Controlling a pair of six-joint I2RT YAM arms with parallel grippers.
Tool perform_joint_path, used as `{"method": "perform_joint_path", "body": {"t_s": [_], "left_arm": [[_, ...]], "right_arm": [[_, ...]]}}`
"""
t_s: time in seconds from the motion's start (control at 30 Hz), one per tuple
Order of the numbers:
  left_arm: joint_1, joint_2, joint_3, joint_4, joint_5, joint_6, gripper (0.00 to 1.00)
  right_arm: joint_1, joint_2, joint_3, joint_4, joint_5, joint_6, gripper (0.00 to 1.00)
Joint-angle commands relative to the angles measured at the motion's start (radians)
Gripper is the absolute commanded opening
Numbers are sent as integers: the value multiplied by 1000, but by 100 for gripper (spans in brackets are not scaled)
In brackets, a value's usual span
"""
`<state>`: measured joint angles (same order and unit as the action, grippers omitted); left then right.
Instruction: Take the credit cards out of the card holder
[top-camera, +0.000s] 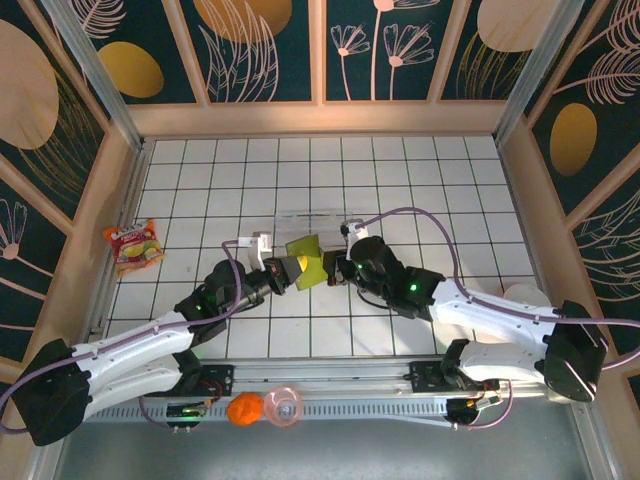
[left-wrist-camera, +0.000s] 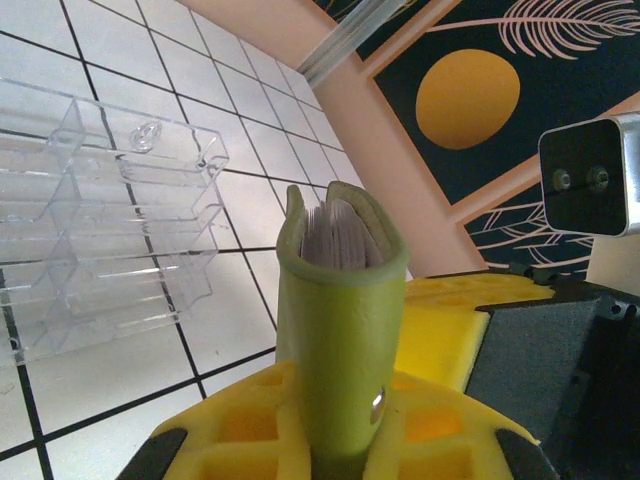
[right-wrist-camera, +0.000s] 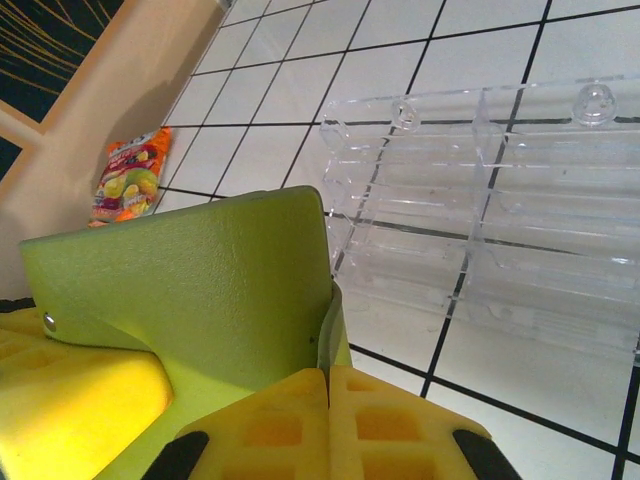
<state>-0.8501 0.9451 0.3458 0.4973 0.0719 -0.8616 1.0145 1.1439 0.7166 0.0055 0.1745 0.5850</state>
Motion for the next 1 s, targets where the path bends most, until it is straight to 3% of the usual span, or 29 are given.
{"method": "perform_joint_path", "body": {"t_s": [0.0,0.17,0.4,0.53,0.6,0.8,0.97], "left_arm": [[-4,-53,13,64,49,-8,0],[-3,-66,16,45,46,-7,0],[-3,-55,16,43,54,-2,0],[-3,-60,11,44,53,6,0],[-3,-66,1,60,55,11,0],[-3,-65,-10,118,87,19,0],[-3,-71,-14,145,107,15,0]], "right_arm": [[-79,27,-50,-132,236,-7,0],[-100,39,-54,-155,271,-15,0],[-105,-35,-66,-60,125,-100,0],[-108,-199,-146,49,25,-143,43],[-111,-272,-186,119,-55,-144,55],[-116,-300,-212,243,-294,-114,65],[-117,-218,-190,226,-282,-102,64]]}}
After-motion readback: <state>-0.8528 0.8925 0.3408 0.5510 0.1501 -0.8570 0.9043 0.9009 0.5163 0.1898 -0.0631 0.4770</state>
